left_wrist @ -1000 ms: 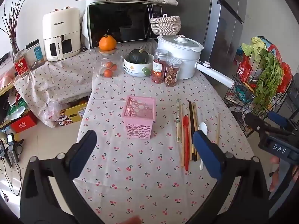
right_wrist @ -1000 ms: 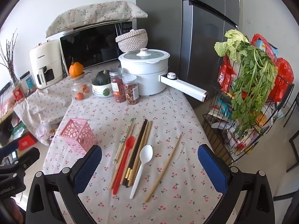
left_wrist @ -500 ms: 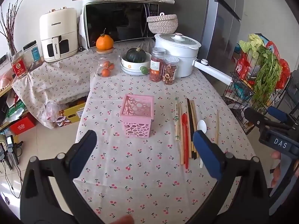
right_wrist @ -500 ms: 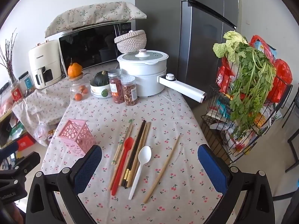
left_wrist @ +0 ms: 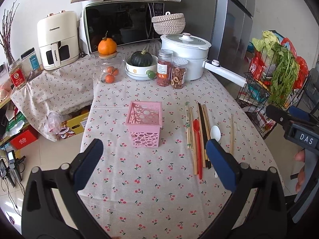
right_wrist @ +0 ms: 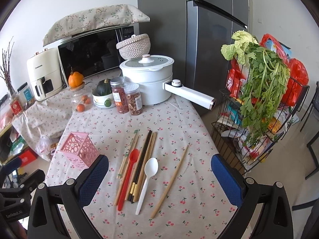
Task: Organize utensils
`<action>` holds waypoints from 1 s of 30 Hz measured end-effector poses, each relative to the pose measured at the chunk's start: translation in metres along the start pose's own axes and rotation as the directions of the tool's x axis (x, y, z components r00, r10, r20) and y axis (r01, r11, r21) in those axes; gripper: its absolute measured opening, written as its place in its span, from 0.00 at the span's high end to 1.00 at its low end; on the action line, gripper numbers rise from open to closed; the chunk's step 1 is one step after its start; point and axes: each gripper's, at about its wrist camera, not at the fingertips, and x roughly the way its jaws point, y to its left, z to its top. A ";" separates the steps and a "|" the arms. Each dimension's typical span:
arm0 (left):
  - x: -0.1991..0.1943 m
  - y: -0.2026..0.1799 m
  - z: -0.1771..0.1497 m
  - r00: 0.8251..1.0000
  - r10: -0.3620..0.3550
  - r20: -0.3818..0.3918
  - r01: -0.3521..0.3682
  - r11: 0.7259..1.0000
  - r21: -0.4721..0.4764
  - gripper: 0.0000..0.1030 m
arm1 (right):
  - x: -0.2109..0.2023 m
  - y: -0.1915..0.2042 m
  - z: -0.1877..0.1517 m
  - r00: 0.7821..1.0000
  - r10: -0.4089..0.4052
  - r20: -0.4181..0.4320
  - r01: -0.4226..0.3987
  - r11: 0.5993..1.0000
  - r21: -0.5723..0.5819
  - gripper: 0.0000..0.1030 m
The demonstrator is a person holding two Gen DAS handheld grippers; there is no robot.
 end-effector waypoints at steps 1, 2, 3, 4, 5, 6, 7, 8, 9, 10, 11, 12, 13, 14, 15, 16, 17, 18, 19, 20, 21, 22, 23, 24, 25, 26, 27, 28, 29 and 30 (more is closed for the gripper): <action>0.000 0.000 0.001 1.000 0.002 0.004 -0.002 1.000 0.003 0.01 | -0.001 0.001 0.000 1.000 -0.006 0.006 0.006 1.000 -0.002 0.00; 0.000 0.001 0.001 1.000 0.003 0.007 -0.003 1.000 0.003 0.01 | -0.001 0.001 0.001 1.000 -0.012 0.011 0.012 1.000 -0.006 0.00; 0.000 0.002 0.002 1.000 0.003 0.009 -0.003 1.000 0.003 0.01 | -0.001 0.002 0.001 1.000 -0.018 0.015 0.018 1.000 -0.010 0.00; 0.000 0.003 0.003 1.000 0.003 0.010 -0.003 1.000 0.002 0.01 | -0.001 0.001 0.002 1.000 -0.021 0.018 0.021 1.000 -0.012 0.00; 0.001 0.003 0.004 1.000 0.003 0.009 -0.003 1.000 0.001 0.01 | -0.001 0.002 0.002 1.000 -0.023 0.020 0.023 1.000 -0.014 0.00; 0.001 0.004 0.005 1.000 0.001 0.009 -0.001 1.000 -0.001 0.01 | -0.001 0.003 0.003 1.000 -0.024 0.020 0.025 1.000 -0.017 0.00; 0.001 0.004 0.005 1.000 -0.002 0.010 0.002 1.000 -0.004 0.01 | -0.001 0.004 0.003 0.999 -0.026 0.021 0.026 0.999 -0.020 0.00; 0.001 0.005 0.006 1.000 -0.003 0.012 0.003 1.000 -0.005 0.01 | 0.000 0.005 0.003 0.999 -0.027 0.023 0.027 0.999 -0.024 0.00; 0.000 0.004 0.006 1.000 -0.004 0.015 0.004 1.000 -0.004 0.01 | -0.001 0.006 0.004 0.999 -0.026 0.025 0.026 0.999 -0.027 0.00; 0.000 0.004 0.006 1.000 -0.005 0.017 0.005 1.000 -0.004 0.01 | 0.000 0.007 0.004 0.999 -0.024 0.025 0.024 0.999 -0.029 0.00; 0.000 0.004 0.007 1.000 -0.006 0.018 0.006 1.000 -0.003 0.01 | 0.000 0.008 0.005 0.999 -0.022 0.025 0.022 0.999 -0.031 0.00; 0.000 0.004 0.007 1.000 -0.007 0.018 0.007 1.000 -0.002 0.01 | 0.001 0.009 0.005 1.000 -0.020 0.024 0.020 0.999 -0.033 0.00; 0.000 0.004 0.007 1.000 -0.007 0.018 0.007 1.000 -0.002 0.01 | 0.002 0.010 0.005 1.000 -0.017 0.021 0.017 0.999 -0.034 0.00; 0.000 0.004 0.007 1.000 -0.007 0.017 0.007 1.000 -0.002 0.01 | 0.003 0.011 0.005 1.000 -0.014 0.018 0.015 0.999 -0.035 0.00; 0.000 0.003 0.007 1.000 -0.007 0.015 0.007 1.000 -0.002 0.01 | 0.004 0.012 0.005 1.000 -0.013 0.014 0.013 0.999 -0.035 0.00; 0.001 0.003 0.007 1.000 -0.008 0.013 0.008 1.000 -0.001 0.01 | 0.004 0.013 0.005 1.000 -0.011 0.011 0.011 0.999 -0.034 0.00; 0.001 0.003 0.007 1.000 -0.009 0.012 0.009 1.000 -0.002 0.01 | 0.005 0.015 0.005 1.000 -0.009 0.009 0.009 0.999 -0.035 0.00; 0.001 0.003 0.007 1.000 -0.011 0.012 0.011 1.000 -0.003 0.01 | 0.005 0.016 0.005 1.000 -0.008 0.009 0.008 0.999 -0.036 0.00; 0.000 0.003 0.007 1.000 -0.012 0.012 0.013 1.000 -0.004 0.01 | 0.005 0.017 0.005 1.000 -0.007 0.010 0.008 0.999 -0.037 0.00; 0.000 0.004 0.007 1.000 -0.013 0.012 0.013 1.000 -0.006 0.01 | 0.005 0.017 0.005 1.000 -0.007 0.012 0.007 0.999 -0.037 0.00; 0.000 0.004 0.007 1.000 -0.012 0.012 0.012 1.000 -0.006 0.01 | 0.005 0.018 0.005 1.000 -0.006 0.013 0.007 0.999 -0.038 0.00; 0.000 0.004 0.007 1.000 -0.011 0.014 0.011 1.000 -0.008 0.01 | 0.005 0.017 0.005 1.000 -0.006 0.014 0.007 0.999 -0.039 0.00; 0.000 0.005 0.007 1.000 -0.011 0.014 0.011 1.000 -0.009 0.01 | 0.005 0.017 0.005 1.000 -0.006 0.014 0.007 0.999 -0.039 0.00; 0.000 0.005 0.007 1.000 -0.012 0.014 0.012 1.000 -0.010 0.01 | 0.005 0.018 0.005 1.000 -0.006 0.012 0.006 0.999 -0.039 0.00; 0.000 0.005 0.007 1.000 -0.013 0.014 0.013 1.000 -0.010 0.01 | 0.005 0.017 0.005 1.000 -0.006 0.012 0.007 0.999 -0.038 0.00; 0.000 0.004 0.007 1.000 -0.014 0.014 0.014 1.000 -0.009 0.01 | 0.005 0.018 0.005 1.000 -0.006 0.010 0.006 0.999 -0.038 0.00; 0.000 0.004 0.007 1.000 -0.014 0.014 0.015 1.000 -0.008 0.01 | 0.005 0.018 0.005 1.000 -0.006 0.009 0.006 0.999 -0.038 0.00; 0.000 0.004 0.007 1.000 -0.015 0.013 0.015 1.000 -0.006 0.01 | 0.005 0.017 0.005 1.000 -0.006 0.008 0.006 0.999 -0.037 0.00; 0.000 0.004 0.007 1.000 -0.015 0.013 0.015 1.000 -0.004 0.01 | 0.005 0.017 0.005 1.000 -0.006 0.007 0.007 0.999 -0.037 0.00; 0.000 0.003 0.006 1.000 -0.016 0.013 0.016 1.000 -0.002 0.01 | 0.005 0.017 0.005 1.000 -0.007 0.006 0.007 0.999 -0.037 0.00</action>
